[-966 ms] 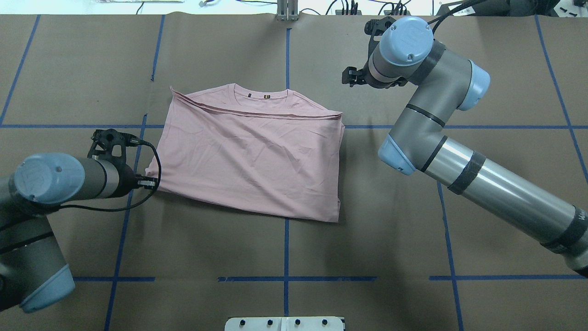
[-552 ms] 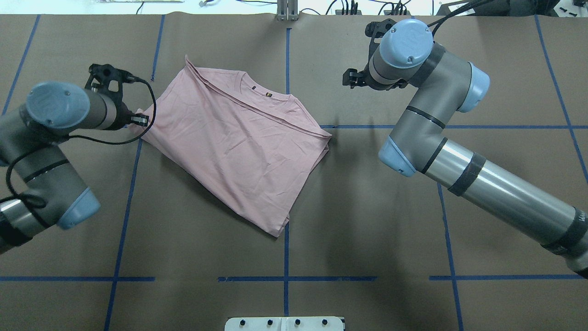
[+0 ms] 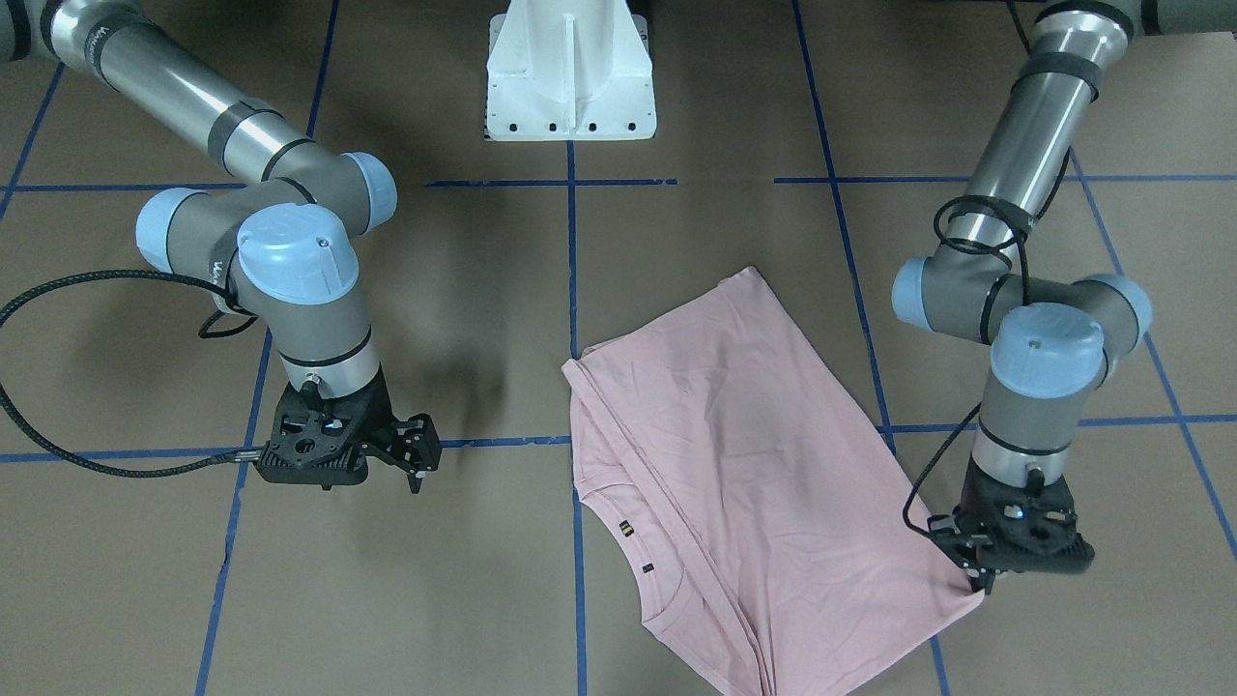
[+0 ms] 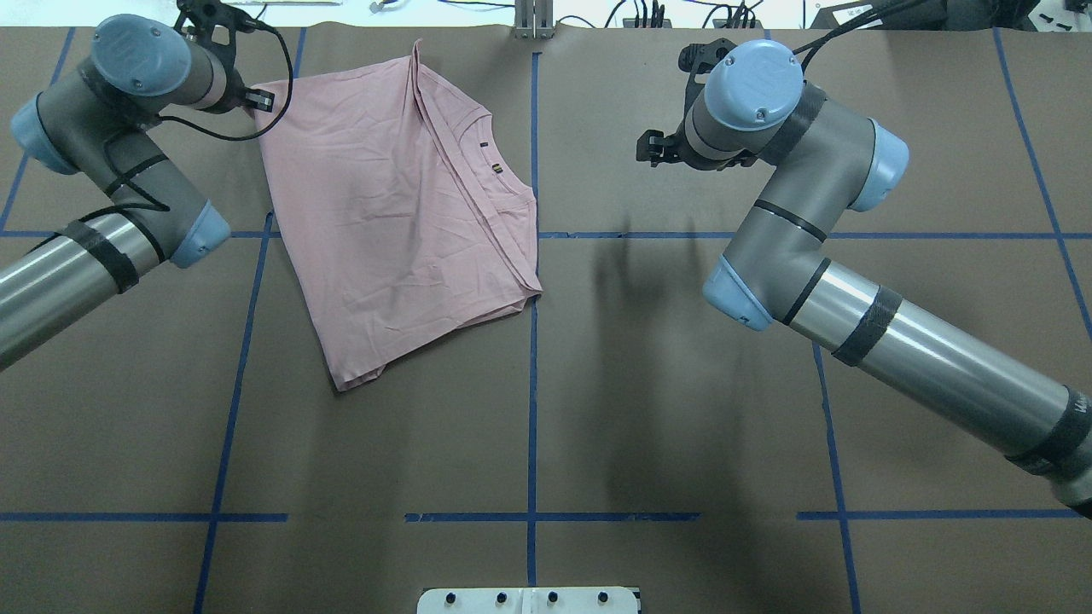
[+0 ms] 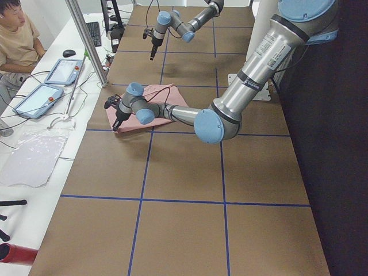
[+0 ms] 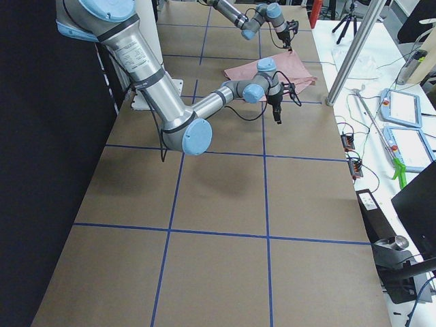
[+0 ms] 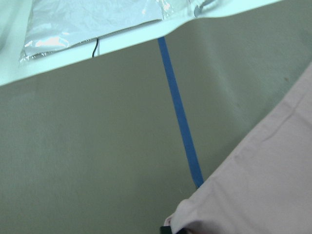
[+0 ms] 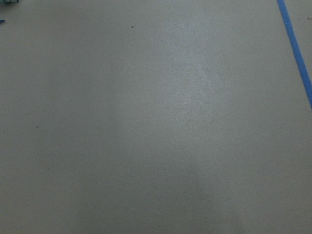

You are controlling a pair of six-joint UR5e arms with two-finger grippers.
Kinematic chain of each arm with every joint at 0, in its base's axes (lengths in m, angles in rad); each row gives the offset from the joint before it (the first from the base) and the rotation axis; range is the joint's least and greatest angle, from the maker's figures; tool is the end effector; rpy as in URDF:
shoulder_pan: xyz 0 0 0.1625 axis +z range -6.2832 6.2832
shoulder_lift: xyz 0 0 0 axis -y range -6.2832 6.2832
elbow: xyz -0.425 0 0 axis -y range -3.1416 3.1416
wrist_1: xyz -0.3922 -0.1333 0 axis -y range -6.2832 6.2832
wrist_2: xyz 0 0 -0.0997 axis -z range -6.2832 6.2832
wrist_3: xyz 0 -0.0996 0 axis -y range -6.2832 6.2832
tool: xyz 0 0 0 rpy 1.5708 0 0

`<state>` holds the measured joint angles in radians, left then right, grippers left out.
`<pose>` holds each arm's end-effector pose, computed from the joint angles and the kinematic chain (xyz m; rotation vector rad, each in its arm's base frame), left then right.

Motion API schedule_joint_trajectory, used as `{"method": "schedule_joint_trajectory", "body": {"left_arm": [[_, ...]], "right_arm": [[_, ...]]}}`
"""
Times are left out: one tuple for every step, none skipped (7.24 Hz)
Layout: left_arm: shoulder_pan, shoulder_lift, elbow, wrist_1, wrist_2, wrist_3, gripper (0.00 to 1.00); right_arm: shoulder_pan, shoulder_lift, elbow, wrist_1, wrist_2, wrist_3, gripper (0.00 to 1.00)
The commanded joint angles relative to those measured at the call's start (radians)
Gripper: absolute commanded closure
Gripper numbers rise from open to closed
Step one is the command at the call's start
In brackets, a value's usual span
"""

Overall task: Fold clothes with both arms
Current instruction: 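Grasp the side edge with the left gripper and fold it across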

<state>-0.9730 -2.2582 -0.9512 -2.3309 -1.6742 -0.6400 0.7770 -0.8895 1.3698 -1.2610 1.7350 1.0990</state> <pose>0.3493 -0.7316 0.4580 0.6172 0.5592 0.0031 -0.4566 -0.6131 0.3097 0.3353 -0.7320 0.2237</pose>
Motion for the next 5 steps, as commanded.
{"method": "schedule_joint_trajectory", "body": {"left_arm": [[-0.012,-0.006,0.059,-0.086,-0.004,0.022,0.01],[-0.026,-0.007,0.049,-0.099,-0.053,0.022,0.0],[-0.056,-0.003,0.022,-0.103,-0.179,0.048,0.0],[-0.055,0.023,-0.013,-0.104,-0.18,0.057,0.0],[-0.056,0.028,-0.026,-0.104,-0.18,0.057,0.0]], "right_arm": [[-0.002,0.012,0.0,0.0,0.0,0.004,0.0],[-0.008,0.024,0.0,0.0,-0.002,0.005,0.0],[-0.024,0.065,-0.012,-0.006,-0.003,0.069,0.01],[-0.057,0.114,-0.035,-0.009,-0.003,0.194,0.17],[-0.1,0.188,-0.101,-0.011,-0.024,0.288,0.32]]}}
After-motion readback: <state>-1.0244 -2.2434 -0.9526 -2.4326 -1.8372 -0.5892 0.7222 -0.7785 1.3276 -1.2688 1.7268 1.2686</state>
